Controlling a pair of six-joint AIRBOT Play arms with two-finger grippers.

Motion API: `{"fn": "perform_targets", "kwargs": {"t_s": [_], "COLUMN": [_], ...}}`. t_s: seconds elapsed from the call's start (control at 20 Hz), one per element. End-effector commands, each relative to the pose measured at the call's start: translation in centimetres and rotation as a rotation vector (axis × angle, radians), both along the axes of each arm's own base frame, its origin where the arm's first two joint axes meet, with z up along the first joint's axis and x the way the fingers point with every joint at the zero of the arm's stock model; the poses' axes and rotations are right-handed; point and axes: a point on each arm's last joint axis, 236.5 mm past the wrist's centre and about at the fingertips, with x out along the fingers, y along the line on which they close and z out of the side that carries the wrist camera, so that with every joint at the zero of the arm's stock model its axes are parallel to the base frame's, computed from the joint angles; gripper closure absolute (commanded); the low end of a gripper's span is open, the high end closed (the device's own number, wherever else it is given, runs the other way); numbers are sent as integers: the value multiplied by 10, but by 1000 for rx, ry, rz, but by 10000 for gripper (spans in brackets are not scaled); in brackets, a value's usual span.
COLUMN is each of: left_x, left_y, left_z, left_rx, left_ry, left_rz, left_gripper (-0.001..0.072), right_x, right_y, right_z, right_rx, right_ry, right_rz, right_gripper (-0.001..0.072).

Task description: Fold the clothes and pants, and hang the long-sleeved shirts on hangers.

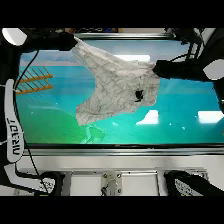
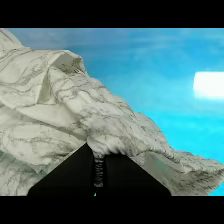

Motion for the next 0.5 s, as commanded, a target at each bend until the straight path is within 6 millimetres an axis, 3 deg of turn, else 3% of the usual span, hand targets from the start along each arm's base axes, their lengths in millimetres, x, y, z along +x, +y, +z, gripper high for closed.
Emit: {"fn": "perform_targets", "kwargs": {"t_s": [0.0, 0.2, 0.3, 0.45], "left_x": [-45, -154, -210, -284], "left_y": [12, 17, 22, 30], "left_z": [76, 195, 232, 268], "left_rx": [-2, -10, -21, -55], "left_ry": [-132, -390, -497, -645], "left_rz": [9, -4, 2, 28], "left_gripper": [696, 697, 697, 697], "right_x": [-13, -86, -131, -184], "right_y": [-1, 9, 15, 20], "right_z": [61, 159, 197, 215], "right_rx": [8, 134, 191, 218], "right_ry": [-187, -392, -476, -499], "right_rz": [4, 41, 76, 119], "right_gripper": [687, 686, 686, 686]}}
